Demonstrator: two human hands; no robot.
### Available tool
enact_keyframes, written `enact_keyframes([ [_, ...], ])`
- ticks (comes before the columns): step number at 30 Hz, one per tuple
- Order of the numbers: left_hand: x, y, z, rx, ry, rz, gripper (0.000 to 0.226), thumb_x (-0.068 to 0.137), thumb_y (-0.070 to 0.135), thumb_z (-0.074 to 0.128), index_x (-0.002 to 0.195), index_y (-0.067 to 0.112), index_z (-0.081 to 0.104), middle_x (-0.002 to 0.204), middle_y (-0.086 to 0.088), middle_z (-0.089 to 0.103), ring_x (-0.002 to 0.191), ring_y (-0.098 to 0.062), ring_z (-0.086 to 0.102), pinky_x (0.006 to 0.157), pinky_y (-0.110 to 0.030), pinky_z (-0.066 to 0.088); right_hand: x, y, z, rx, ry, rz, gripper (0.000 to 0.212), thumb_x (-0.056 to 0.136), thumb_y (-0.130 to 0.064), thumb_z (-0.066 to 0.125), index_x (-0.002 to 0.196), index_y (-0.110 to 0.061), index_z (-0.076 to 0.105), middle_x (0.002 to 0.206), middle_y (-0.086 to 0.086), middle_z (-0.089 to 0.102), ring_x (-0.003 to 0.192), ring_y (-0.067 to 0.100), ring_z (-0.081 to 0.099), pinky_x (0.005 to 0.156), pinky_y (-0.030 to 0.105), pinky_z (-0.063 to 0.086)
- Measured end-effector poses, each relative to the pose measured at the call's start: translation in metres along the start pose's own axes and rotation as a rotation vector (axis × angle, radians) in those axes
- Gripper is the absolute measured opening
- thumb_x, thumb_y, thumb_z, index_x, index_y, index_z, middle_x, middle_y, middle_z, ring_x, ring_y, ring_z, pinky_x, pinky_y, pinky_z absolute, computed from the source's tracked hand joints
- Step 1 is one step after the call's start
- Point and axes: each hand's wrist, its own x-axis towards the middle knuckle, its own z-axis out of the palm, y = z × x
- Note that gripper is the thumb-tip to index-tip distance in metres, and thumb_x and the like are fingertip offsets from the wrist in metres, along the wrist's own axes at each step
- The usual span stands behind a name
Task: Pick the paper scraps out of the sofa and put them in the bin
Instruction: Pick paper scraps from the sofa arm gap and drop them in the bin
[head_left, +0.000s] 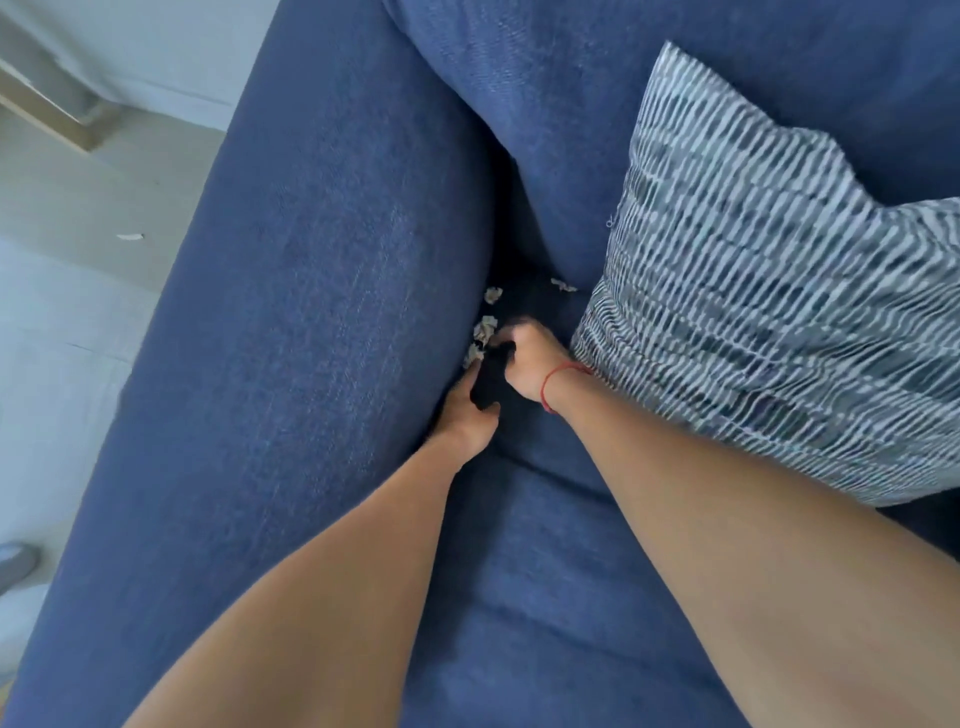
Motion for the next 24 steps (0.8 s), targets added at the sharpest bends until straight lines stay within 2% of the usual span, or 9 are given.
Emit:
enact_keyframes([
  [3,0.016,0.004,0.007,-0.050,0.040,0.034,0.062,0.094,0.002,0.047,0.149,0.024,0.029,0.151,0.001,0.038,0.141,-0.017,0.033,0.113,-0.021,0.022,0.019,0.001,0.009,-0.047,-0.062,-0.004,0.042,0.084,-0.009,0.050,0.124,-0.018,0.061,0.140,0.006,0.046,0.129,0.031,0.047,0.107,0.043,0.043],
  [5,0.022,0.004,0.010,-0.053,0.060,0.014,0.063,0.094,0.005,0.049,0.149,0.025,0.029,0.150,-0.001,0.041,0.139,-0.019,0.036,0.118,-0.032,0.026,0.027,0.000,0.012,-0.050,-0.094,0.035,0.049,0.081,-0.018,0.048,0.130,-0.021,0.055,0.140,0.008,0.044,0.126,0.036,0.048,0.108,0.045,0.041],
  [7,0.022,0.002,0.011,-0.038,0.059,-0.010,0.061,0.094,0.009,0.050,0.149,0.025,0.030,0.148,-0.002,0.044,0.138,-0.021,0.039,0.117,-0.036,0.030,0.030,0.001,0.014,-0.068,-0.100,0.052,0.050,0.083,-0.014,0.051,0.133,-0.019,0.052,0.142,0.010,0.043,0.126,0.037,0.048,0.109,0.045,0.040],
  [9,0.018,0.003,0.010,-0.018,0.056,-0.016,0.058,0.095,0.009,0.050,0.149,0.021,0.032,0.146,-0.004,0.046,0.137,-0.022,0.041,0.115,-0.031,0.030,0.028,-0.001,0.012,-0.077,-0.090,0.061,0.049,0.084,-0.007,0.053,0.133,-0.011,0.052,0.141,0.012,0.045,0.127,0.035,0.048,0.109,0.042,0.041],
  [12,0.008,0.008,0.008,0.081,0.099,0.017,0.052,0.095,0.011,0.049,0.146,0.014,0.038,0.144,-0.006,0.049,0.134,-0.025,0.045,0.114,-0.032,0.034,0.017,-0.003,0.003,-0.033,-0.031,0.072,0.041,0.085,-0.006,0.055,0.126,-0.004,0.056,0.134,0.014,0.053,0.122,0.032,0.055,0.101,0.036,0.049],
  [15,-0.004,0.017,0.005,0.194,0.251,0.230,0.024,0.089,0.010,0.051,0.108,0.007,0.065,0.102,-0.013,0.071,0.095,-0.029,0.065,0.089,-0.039,0.053,-0.003,-0.005,-0.015,0.011,0.080,0.067,0.032,0.086,-0.008,0.055,0.117,-0.002,0.062,0.124,0.013,0.060,0.114,0.031,0.060,0.098,0.036,0.050],
  [17,-0.016,0.028,0.002,0.178,0.341,0.306,0.011,0.087,0.009,0.055,0.080,0.006,0.063,0.077,-0.011,0.068,0.070,-0.027,0.059,0.072,-0.038,0.053,-0.020,-0.011,-0.032,0.037,0.164,0.042,0.024,0.086,-0.004,0.052,0.104,0.001,0.068,0.117,0.013,0.062,0.108,0.030,0.061,0.097,0.036,0.051],
  [21,-0.050,0.064,-0.013,0.121,0.407,0.373,0.013,0.087,0.017,0.063,0.080,0.009,0.055,0.083,-0.006,0.064,0.071,-0.017,0.053,0.068,-0.028,0.047,-0.055,-0.028,-0.068,0.041,0.263,0.035,0.020,0.084,0.001,0.048,0.080,0.010,0.066,0.098,0.019,0.065,0.092,0.032,0.063,0.087,0.041,0.053],
  [24,-0.068,0.087,-0.027,0.096,0.433,0.383,0.018,0.087,0.017,0.060,0.076,0.012,0.046,0.080,-0.006,0.060,0.068,-0.017,0.048,0.069,-0.033,0.047,-0.076,-0.042,-0.088,0.062,0.300,0.043,0.021,0.084,0.000,0.050,0.084,0.010,0.068,0.097,0.022,0.069,0.092,0.034,0.066,0.085,0.044,0.056],
])
